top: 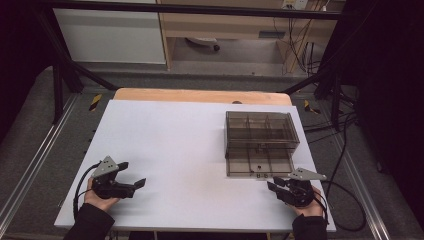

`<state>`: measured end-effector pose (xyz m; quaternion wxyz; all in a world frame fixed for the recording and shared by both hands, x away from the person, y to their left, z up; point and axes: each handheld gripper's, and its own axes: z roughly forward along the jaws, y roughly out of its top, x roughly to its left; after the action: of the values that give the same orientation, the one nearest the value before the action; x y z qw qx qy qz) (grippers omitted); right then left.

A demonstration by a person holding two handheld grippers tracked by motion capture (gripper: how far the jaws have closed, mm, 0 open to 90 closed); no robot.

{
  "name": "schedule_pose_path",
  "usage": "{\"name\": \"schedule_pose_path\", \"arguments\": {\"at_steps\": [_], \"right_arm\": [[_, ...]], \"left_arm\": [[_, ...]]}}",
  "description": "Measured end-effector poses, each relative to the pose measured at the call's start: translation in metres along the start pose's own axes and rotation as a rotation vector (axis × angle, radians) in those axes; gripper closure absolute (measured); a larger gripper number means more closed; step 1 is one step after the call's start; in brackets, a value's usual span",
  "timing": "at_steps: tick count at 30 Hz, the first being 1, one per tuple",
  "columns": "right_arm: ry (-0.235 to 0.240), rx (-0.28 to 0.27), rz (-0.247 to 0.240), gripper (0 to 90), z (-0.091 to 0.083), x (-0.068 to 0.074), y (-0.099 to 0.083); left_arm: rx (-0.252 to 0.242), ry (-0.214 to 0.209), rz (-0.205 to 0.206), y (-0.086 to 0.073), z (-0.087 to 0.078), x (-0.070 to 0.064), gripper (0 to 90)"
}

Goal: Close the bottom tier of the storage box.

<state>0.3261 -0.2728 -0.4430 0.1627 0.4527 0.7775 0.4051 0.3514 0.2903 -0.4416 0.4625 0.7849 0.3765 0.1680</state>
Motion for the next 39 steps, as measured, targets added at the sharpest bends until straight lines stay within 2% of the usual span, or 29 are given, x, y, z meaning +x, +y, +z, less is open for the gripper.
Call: {"name": "schedule_pose_path", "arguments": {"at_steps": [5,12,32,39], "right_arm": [[-0.014,0.004,-0.022,69.8,0.002,0.0,0.0],[-0.03,0.002,-0.024,75.7,0.004,-0.002,0.001],[-0.03,0.025,-0.031,89.2,0.012,-0.001,0.005],[-0.032,0.022,-0.033,90.0,0.015,-0.002,0.007]], "left_arm": [[0.002,-0.001,0.0,0.0,0.0,0.0,4.6],[0.002,0.0,0.002,0.0,0.0,-0.001,4.6],[0.005,0.001,0.002,0.0,0.001,0.0,4.6],[0.004,0.002,0.003,0.0,0.0,0.0,4.6]]}}
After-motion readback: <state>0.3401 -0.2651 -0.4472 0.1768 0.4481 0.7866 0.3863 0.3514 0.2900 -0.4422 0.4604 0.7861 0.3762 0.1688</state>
